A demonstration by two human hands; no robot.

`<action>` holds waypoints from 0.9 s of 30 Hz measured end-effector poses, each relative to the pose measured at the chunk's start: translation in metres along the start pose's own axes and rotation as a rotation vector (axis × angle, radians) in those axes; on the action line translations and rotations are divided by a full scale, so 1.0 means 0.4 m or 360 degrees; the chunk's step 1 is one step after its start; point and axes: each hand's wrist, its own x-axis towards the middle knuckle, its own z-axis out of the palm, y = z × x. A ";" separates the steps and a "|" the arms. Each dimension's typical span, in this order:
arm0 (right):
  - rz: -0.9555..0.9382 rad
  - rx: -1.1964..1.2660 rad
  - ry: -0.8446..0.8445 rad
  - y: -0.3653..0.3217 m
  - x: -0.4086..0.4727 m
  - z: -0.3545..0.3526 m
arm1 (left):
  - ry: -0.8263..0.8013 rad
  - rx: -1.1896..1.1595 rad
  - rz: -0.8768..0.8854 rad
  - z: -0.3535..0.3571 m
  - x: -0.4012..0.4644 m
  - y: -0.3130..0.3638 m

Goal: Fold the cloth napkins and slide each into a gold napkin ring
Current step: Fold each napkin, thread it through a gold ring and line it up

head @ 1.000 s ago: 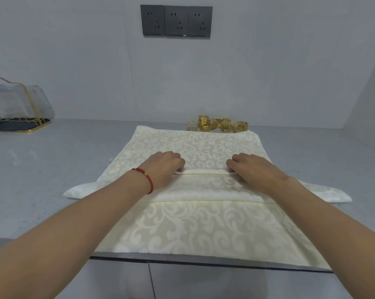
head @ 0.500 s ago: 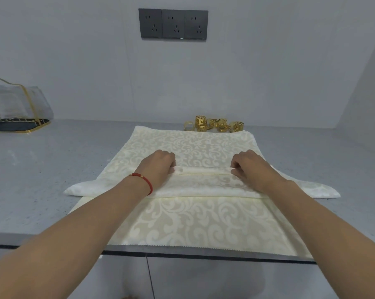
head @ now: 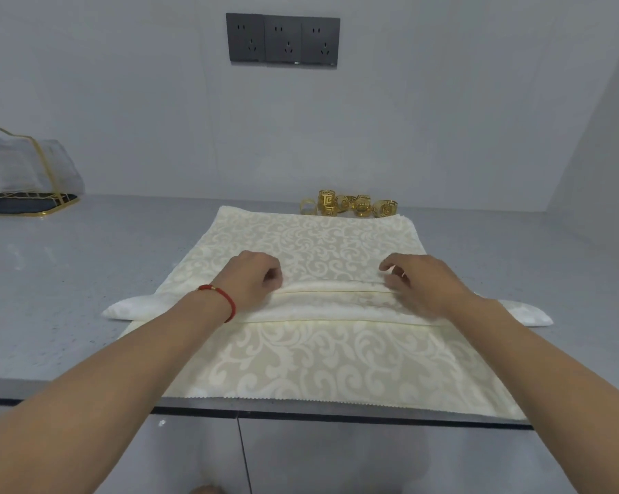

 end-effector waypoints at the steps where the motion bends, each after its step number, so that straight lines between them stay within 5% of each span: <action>1: 0.0033 0.0015 -0.0011 0.000 0.000 0.008 | 0.0001 -0.0025 -0.0021 0.005 -0.001 -0.001; 7: -0.0107 -0.0102 -0.0014 -0.010 -0.009 0.015 | 0.0034 0.0095 0.0050 0.020 -0.008 -0.015; 14: -0.0568 -0.0875 0.0150 -0.045 -0.054 0.004 | 0.0114 0.1232 0.0640 0.002 -0.037 0.006; 16: -0.0545 -0.0849 -0.0021 -0.049 -0.068 -0.003 | -0.0016 0.1132 0.0653 -0.001 -0.054 0.015; 22: 0.0139 0.0213 -0.0021 -0.034 -0.060 -0.013 | -0.0077 0.0178 -0.0079 0.002 -0.059 0.023; 27: 0.0061 -0.0003 0.0043 -0.058 -0.070 0.005 | 0.0057 0.0280 -0.0043 0.040 -0.082 0.011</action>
